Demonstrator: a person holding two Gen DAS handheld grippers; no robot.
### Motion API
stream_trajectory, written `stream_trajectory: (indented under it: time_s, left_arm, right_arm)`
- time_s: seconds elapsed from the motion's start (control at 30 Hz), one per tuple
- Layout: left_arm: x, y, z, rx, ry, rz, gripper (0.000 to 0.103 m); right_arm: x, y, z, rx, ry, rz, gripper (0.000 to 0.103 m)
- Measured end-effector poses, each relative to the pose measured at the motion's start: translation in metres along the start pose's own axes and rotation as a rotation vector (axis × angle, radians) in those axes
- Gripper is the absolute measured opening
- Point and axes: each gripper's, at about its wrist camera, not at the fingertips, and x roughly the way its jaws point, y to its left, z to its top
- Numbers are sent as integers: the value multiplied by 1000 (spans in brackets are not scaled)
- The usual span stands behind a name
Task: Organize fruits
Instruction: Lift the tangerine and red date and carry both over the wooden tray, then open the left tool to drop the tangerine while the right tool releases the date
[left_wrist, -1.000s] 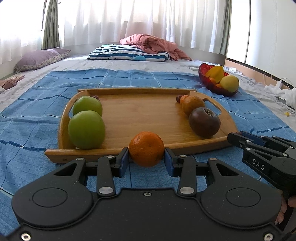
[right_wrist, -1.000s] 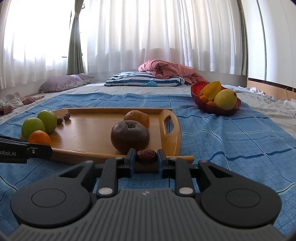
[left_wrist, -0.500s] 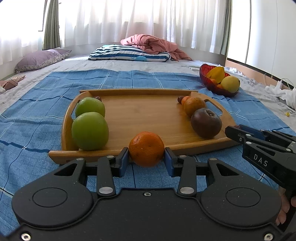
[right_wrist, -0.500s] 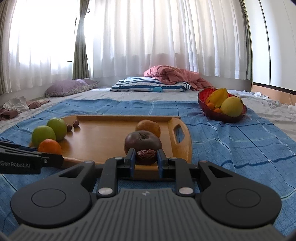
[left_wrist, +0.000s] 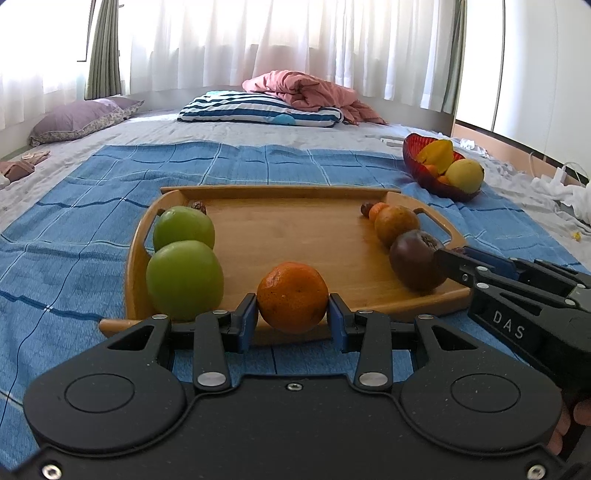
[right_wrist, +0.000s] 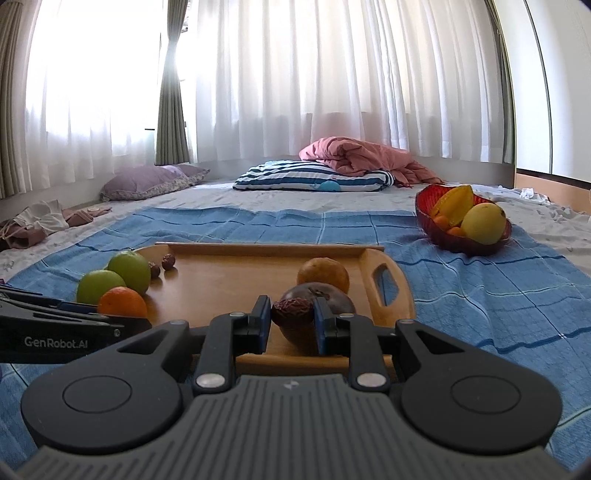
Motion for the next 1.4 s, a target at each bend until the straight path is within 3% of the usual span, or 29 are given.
stream_trajectory:
  time_s: [0.4,0.67,1.13,1.4]
  left_arm:
    - [25,13,26,-21,9,-14,39]
    - [56,25,49,-51,55,-16,39]
    - [86,30,75,-24,75,10,39]
    - [120,48,104,-91,158,0,39]
  right_arm:
    - [24,12,17,9,8,39,29]
    - [51,16,34,1,26,33,29]
    - [83,26,33,-62,85,5,29]
    - [106,25,55,-70,105,1,30]
